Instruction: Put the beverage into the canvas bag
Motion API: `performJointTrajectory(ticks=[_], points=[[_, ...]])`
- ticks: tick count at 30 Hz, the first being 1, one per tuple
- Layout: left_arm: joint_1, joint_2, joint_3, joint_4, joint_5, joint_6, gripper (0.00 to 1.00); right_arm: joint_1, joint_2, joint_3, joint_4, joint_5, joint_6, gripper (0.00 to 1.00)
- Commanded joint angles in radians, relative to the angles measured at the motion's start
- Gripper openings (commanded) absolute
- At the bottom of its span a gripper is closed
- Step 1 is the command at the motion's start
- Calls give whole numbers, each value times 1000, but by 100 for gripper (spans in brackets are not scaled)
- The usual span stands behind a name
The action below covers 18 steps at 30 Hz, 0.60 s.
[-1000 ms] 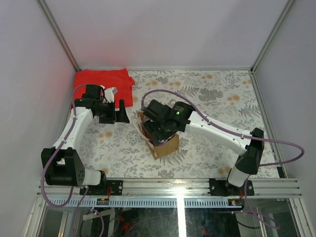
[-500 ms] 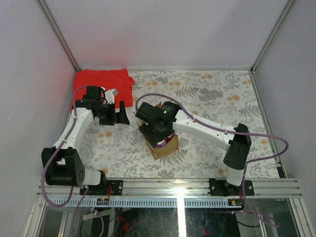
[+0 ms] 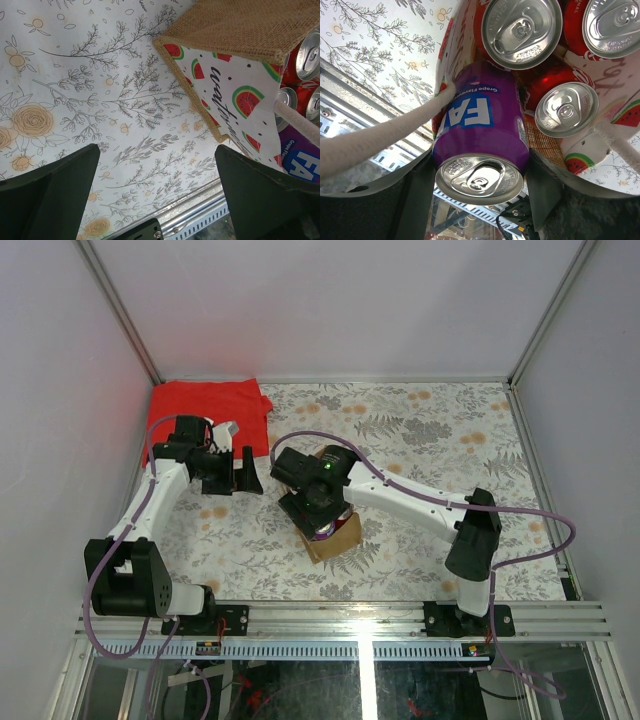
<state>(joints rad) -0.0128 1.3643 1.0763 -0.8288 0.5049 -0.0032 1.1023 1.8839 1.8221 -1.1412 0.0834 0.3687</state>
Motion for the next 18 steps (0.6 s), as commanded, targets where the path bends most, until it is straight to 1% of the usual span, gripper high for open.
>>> performJointTrajectory(ticks=[1, 10, 18], points=[[-5, -19, -10, 32, 22, 9, 100, 9, 7, 29, -11, -31, -25, 0], [-7, -13, -9, 38, 25, 2, 100, -38, -15, 27, -6, 9, -6, 0], [-6, -5, -2, 39, 25, 3, 100, -76, 5, 42, -14, -6, 7, 0]])
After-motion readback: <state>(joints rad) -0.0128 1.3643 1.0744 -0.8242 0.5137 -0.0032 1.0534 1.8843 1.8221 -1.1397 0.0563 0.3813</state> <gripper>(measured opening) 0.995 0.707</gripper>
